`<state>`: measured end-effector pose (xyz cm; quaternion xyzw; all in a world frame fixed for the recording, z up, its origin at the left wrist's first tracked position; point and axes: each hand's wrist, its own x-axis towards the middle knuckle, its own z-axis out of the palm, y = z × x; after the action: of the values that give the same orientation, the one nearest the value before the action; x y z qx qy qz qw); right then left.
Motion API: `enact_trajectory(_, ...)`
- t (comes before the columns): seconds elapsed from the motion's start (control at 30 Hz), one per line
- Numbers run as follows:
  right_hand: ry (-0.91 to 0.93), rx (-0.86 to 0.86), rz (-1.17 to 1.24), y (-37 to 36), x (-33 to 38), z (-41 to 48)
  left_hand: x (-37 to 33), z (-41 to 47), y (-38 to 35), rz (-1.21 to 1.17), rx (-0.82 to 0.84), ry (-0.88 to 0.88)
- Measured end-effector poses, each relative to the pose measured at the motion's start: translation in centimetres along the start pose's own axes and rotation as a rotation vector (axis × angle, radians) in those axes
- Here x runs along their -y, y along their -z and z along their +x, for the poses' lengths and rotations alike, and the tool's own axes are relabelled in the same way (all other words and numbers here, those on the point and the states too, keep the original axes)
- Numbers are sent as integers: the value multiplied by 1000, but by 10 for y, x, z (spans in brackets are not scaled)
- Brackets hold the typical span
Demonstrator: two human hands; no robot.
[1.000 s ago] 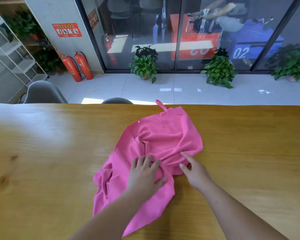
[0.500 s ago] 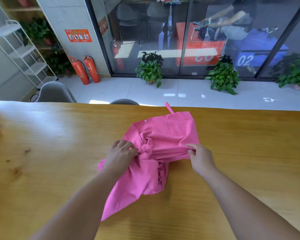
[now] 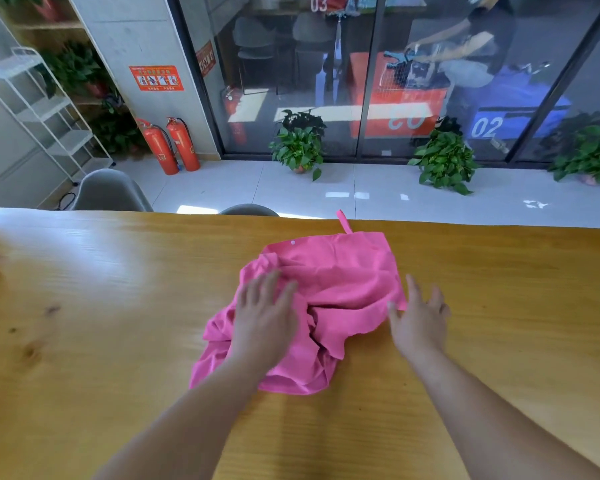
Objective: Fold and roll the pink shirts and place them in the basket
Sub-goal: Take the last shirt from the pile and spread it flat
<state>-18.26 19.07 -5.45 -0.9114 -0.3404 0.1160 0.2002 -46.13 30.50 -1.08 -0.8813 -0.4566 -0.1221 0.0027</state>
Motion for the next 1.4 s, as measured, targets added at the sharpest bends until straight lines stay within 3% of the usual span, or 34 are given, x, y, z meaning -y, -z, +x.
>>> enact_trajectory(0.07,243,65,-208,-20,3,-34,-13,-29,-30,69,200,-85)
enact_trajectory(0.17,537,396,-303,-44,12,-67,-8,-50,-64,109,368,-44)
enact_trajectory(0.23,567,499,-367,-53,12,-73,6,-52,-76,121,417,-95)
enact_trajectory(0.43,593,457,-527,-54,12,-67,80,-32,-61,202,501,-240)
enact_trajectory(0.57,594,425,-587,-53,17,-67,116,-14,-37,317,555,-241)
enact_trajectory(0.7,517,403,-619,-55,30,-71,103,-14,-31,313,515,-165)
enact_trajectory(0.83,501,372,-647,-58,41,-79,59,-57,-43,155,326,-292)
enact_trajectory(1.0,498,366,-679,-73,39,-96,34,-101,-63,86,456,-138)
enact_trajectory(1.1,475,350,-692,-73,34,-105,41,-106,-64,94,468,-129)
enact_trajectory(1.3,476,302,-756,-41,29,-88,90,-95,-62,134,312,-265)
enact_trajectory(1.4,385,235,-754,-10,23,-67,136,-78,-40,185,178,-271)
